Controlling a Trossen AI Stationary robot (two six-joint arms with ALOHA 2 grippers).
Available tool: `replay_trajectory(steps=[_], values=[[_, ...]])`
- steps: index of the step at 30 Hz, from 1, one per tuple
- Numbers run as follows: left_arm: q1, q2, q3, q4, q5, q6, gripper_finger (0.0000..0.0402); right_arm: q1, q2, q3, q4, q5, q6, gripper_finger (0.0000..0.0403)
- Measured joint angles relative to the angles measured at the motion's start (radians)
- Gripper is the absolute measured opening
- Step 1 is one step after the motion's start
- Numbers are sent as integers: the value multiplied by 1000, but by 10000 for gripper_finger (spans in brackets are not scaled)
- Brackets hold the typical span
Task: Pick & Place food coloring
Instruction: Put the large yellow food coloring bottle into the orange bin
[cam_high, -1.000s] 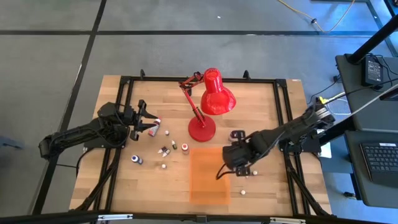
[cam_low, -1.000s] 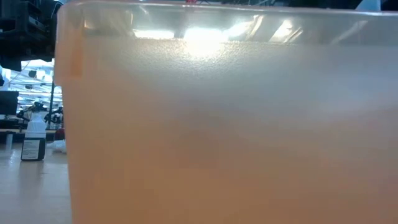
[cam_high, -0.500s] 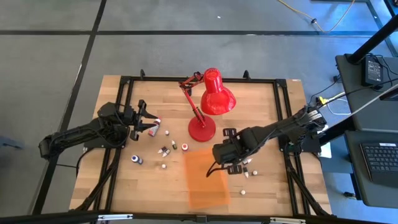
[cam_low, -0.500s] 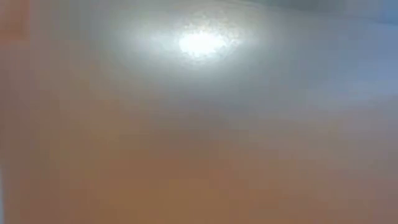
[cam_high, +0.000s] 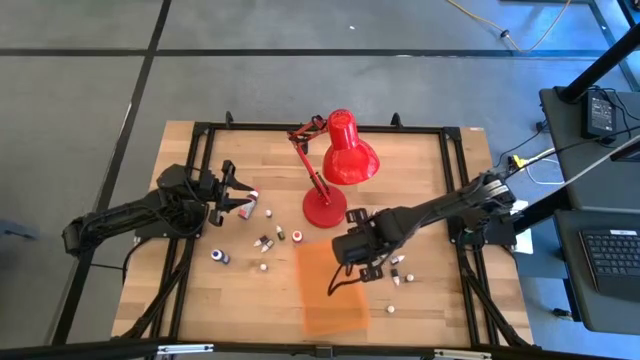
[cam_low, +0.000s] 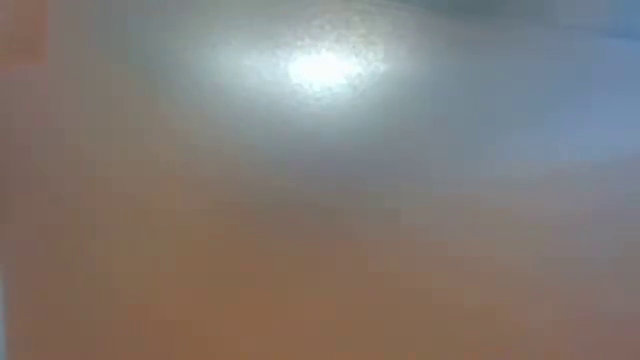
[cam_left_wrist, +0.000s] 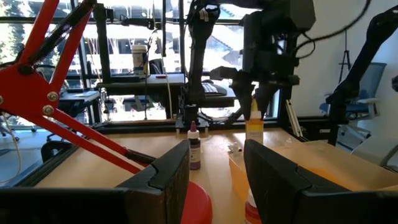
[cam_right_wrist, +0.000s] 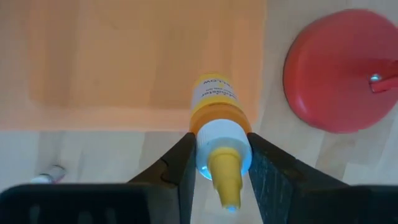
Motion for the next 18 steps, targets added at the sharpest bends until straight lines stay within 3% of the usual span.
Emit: replay_trajectory(steps=[10, 18], values=[[0, 0, 0, 0, 0, 0, 148, -33, 128, 0, -99, 3, -59, 125], [0, 0, 0, 0, 0, 0, 148, -33, 125, 0, -120, 28, -15, 133]])
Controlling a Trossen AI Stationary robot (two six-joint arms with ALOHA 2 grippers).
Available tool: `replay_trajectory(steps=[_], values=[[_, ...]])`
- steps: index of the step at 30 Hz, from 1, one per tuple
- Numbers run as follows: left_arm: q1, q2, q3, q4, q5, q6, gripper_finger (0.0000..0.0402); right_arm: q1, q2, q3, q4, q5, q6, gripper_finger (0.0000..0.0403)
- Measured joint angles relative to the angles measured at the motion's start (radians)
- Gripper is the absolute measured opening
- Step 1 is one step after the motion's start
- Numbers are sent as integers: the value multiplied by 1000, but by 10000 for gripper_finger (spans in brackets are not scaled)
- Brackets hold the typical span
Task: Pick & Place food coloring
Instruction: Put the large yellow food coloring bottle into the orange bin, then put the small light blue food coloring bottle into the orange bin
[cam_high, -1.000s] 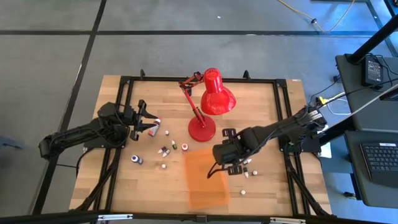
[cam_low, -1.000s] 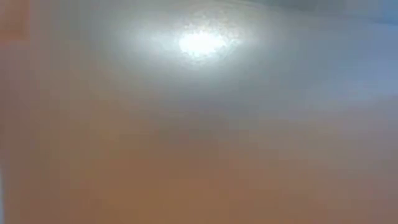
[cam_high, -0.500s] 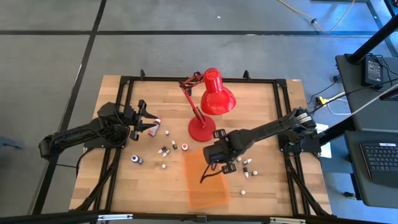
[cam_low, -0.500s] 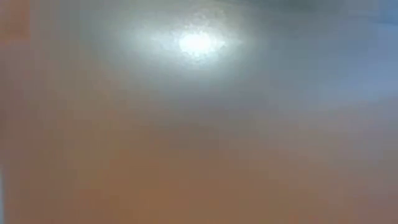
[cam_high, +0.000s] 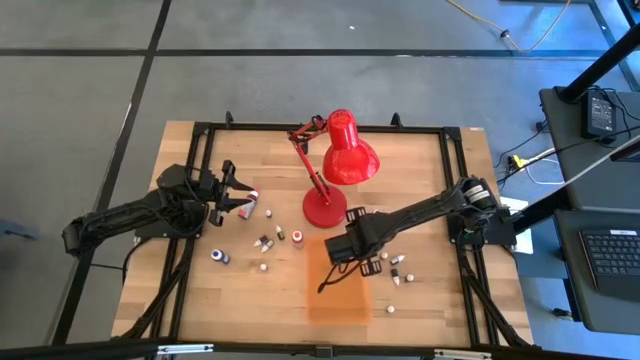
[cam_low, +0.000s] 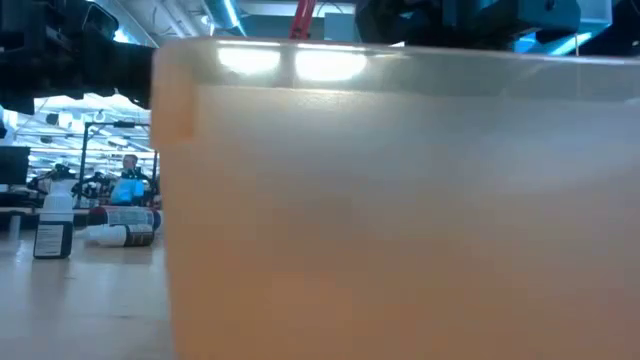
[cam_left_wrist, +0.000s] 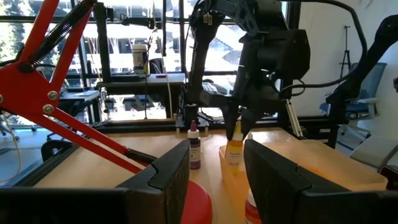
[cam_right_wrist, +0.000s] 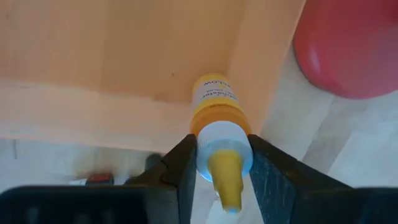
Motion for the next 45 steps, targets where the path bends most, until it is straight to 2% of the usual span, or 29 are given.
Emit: replay_trajectory(steps=[9, 23, 29, 33, 37, 39, 45], values=[[0, 0, 0, 0, 0, 0, 148, 0, -1, 0, 4, 3, 6, 174], [0, 0, 0, 0, 0, 0, 148, 0, -1, 0, -72, 7, 37, 173], [0, 0, 0, 0, 0, 0, 148, 0, -7, 0, -112, 100, 60, 173], [0, 0, 0, 0, 0, 0, 148, 9, -62, 0, -131, 120, 107, 173], [0, 0, 0, 0, 0, 0, 148, 44, -124, 0, -139, 63, 172, 173], [0, 0, 0, 0, 0, 0, 148, 74, -154, -4, -143, 74, 215, 173], [0, 0, 0, 0, 0, 0, 148, 174, -278, -164, -85, 112, 366, 173]])
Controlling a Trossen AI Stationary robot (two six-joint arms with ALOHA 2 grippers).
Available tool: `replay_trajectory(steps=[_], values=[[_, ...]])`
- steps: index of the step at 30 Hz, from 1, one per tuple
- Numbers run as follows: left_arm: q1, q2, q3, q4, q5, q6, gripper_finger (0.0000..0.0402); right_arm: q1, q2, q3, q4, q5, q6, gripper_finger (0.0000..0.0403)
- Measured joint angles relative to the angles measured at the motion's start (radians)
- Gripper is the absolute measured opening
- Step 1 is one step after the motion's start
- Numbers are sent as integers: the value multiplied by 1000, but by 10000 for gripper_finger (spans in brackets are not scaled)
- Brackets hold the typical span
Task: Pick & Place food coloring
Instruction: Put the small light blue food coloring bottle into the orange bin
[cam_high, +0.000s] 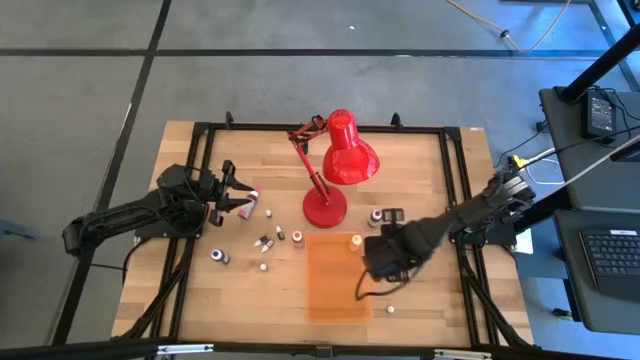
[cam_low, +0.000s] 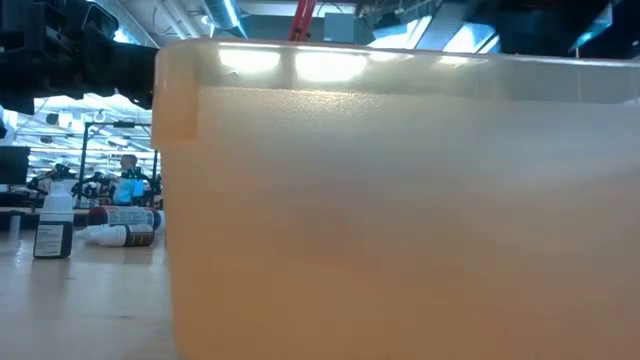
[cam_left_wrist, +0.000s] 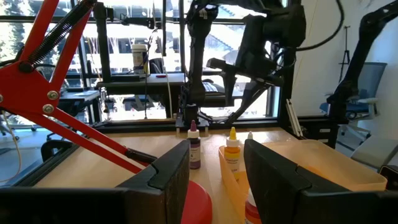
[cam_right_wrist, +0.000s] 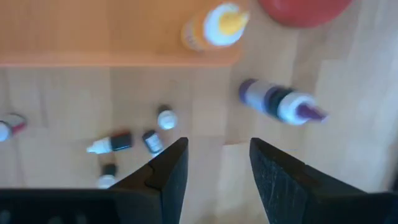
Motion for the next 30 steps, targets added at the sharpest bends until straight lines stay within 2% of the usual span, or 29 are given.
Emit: replay_trajectory(steps=[5, 10, 16, 19, 23, 30], values=[[0, 0, 0, 1, 0, 0, 148, 60, -134, -209, 217, -52, 35, 173], [0, 0, 0, 0, 0, 0, 148, 47, -225, -377, 386, -92, 17, 175], [0, 0, 0, 0, 0, 0, 148, 10, -246, -524, 488, -96, -20, 222], [0, 0, 0, 0, 0, 0, 148, -4, -245, -587, 595, -121, -46, 257], [0, 0, 0, 0, 0, 0, 148, -11, -245, -625, 650, -126, -47, 292], [0, 0, 0, 1, 0, 0, 148, -10, -245, -696, 782, -118, -49, 303]])
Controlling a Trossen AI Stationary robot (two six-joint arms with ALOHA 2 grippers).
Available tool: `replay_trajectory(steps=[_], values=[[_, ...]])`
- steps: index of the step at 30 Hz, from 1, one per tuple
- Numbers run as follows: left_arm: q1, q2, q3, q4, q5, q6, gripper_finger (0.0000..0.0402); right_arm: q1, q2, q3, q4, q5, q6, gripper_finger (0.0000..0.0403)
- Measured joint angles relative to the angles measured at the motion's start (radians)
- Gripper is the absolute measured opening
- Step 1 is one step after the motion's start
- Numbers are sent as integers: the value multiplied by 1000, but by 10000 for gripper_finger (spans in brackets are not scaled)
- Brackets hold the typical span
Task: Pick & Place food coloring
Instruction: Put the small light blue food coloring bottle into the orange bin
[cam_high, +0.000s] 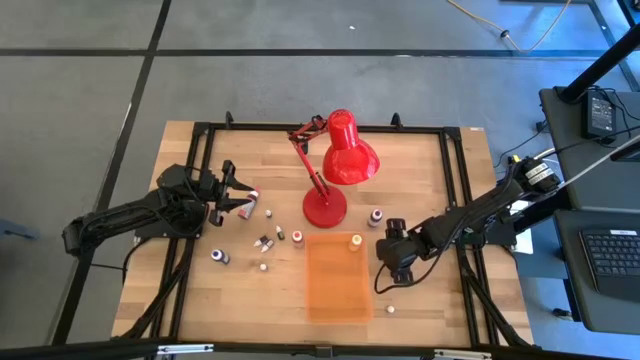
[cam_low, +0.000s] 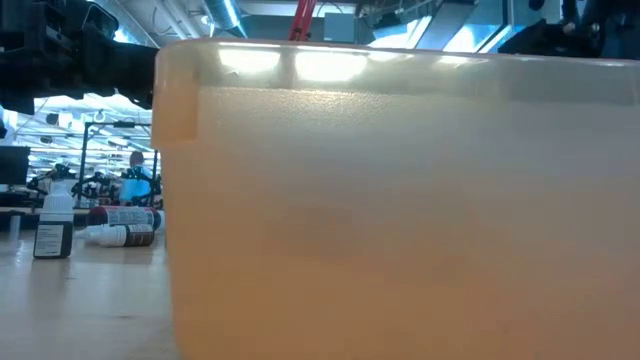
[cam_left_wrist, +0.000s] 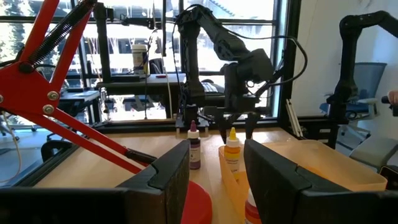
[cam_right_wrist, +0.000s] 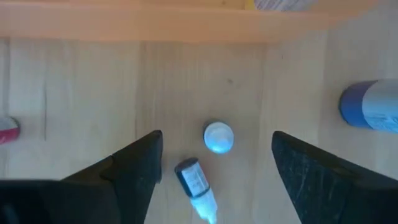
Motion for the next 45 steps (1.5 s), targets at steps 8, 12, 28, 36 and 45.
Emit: replay_trajectory(steps=[8, 12, 28, 36, 45], values=[[0, 0, 0, 1, 0, 0, 148, 0, 1, -39, 37, 14, -9, 261], [0, 0, 0, 1, 0, 0, 148, 0, 1, -39, 58, 17, -31, 228], [0, 0, 0, 3, 0, 0, 148, 0, 35, -39, 78, 16, -74, 163], [0, 0, 0, 3, 0, 0, 148, 0, 35, -37, 60, 16, -78, 81], [0, 0, 0, 2, 0, 0, 148, 3, 32, 119, -197, 56, -45, 54]])
